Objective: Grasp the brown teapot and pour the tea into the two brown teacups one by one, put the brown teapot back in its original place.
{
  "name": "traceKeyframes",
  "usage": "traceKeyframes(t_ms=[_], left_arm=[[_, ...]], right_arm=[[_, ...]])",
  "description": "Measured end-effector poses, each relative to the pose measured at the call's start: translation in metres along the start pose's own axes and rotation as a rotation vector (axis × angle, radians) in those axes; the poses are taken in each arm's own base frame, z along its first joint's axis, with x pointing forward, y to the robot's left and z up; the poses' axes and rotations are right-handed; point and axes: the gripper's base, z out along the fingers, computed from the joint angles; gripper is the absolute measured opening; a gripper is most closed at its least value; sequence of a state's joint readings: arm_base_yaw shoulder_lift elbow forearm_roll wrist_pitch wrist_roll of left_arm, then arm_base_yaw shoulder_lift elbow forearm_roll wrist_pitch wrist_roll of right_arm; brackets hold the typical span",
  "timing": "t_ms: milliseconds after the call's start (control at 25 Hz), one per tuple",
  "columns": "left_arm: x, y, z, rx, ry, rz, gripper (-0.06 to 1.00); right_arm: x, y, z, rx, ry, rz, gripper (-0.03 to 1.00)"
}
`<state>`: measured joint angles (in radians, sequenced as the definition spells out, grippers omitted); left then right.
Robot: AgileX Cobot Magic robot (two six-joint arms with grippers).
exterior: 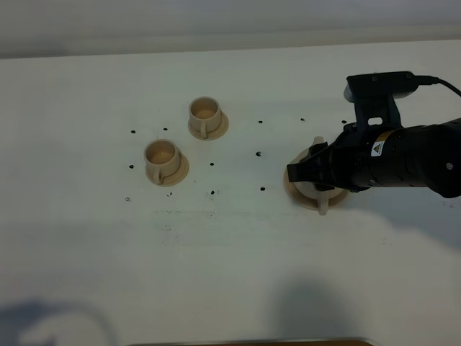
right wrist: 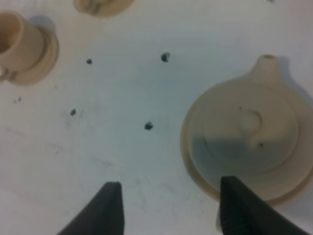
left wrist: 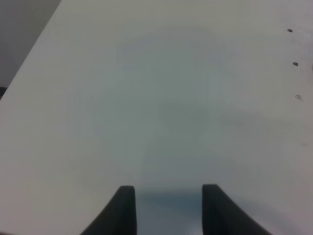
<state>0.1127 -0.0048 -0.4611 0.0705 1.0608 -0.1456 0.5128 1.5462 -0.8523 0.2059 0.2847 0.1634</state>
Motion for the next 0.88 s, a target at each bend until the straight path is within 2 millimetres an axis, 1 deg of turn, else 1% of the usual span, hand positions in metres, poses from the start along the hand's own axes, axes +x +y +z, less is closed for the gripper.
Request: traceKeyframes(t_ms=[200, 440, 560, 880], left_arm=[[0.0, 0.0, 0.0, 0.0, 0.0, 0.0, 0.31], [0.0, 0.0, 0.0, 0.0, 0.0, 0.001, 0.31], [0.0, 0.0, 0.0, 0.0, 0.0, 0.001, 0.31], [0.0, 0.0, 0.0, 0.0, 0.0, 0.001, 0.31]], right_arm=[[0.003, -0.003, 0.004, 0.032, 0.032, 0.118, 0.45], [0.007, -0.008, 0.005, 0.089, 0.061, 0.194, 0.45], [0.009, -0.009, 0.01, 0.097, 0.082, 0.216, 0.45], [0.021, -0.015, 0.028, 0.148, 0.182, 0.202, 0.45]])
